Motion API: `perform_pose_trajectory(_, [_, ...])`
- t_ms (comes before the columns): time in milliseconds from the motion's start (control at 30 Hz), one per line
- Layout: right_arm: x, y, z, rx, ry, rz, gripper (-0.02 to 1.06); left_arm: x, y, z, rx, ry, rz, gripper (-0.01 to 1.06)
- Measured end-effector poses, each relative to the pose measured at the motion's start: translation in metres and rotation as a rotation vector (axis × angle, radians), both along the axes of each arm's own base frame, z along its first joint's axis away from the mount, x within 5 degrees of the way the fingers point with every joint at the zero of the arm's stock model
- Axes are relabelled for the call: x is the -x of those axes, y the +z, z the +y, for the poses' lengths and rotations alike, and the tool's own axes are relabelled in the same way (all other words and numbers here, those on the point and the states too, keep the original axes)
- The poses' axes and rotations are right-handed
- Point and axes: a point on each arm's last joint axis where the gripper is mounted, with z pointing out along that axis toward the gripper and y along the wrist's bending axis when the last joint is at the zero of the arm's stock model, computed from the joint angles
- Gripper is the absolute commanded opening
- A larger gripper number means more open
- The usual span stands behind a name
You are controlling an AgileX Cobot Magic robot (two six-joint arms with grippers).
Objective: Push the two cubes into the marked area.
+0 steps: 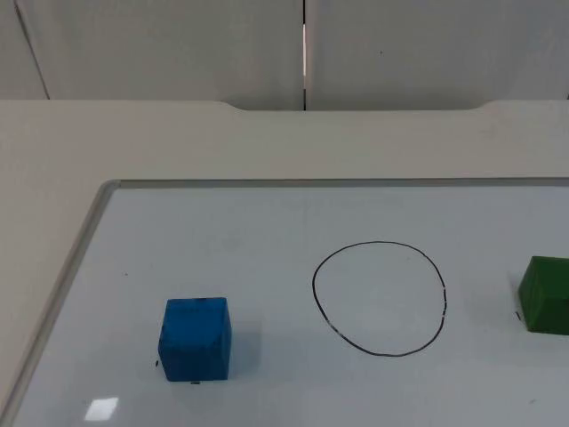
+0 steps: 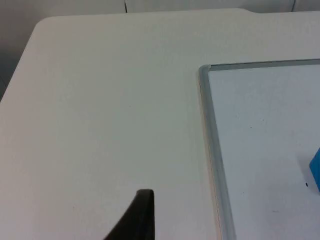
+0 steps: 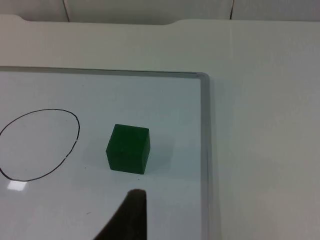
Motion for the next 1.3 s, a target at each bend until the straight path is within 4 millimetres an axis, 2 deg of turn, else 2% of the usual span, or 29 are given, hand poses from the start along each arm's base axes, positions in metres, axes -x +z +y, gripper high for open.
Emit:
perform_pose_trajectory(667, [0.0, 0.0, 0.0, 0.0, 0.0, 0.0, 1.05, -0.002, 0.002, 0.0, 0.015, 0.006, 0.012, 1.05])
perform_pose_trajectory(933, [0.0, 0.0, 0.0, 0.0, 0.0, 0.0, 1.05, -0.024, 0.015, 0.0, 0.042, 0.004, 0.129, 1.05])
perform_pose_trajectory(1300, [0.0, 0.0, 0.0, 0.0, 0.0, 0.0, 1.05, -0.058, 0.011, -0.003, 0.102, -0.002, 0.291, 1.05])
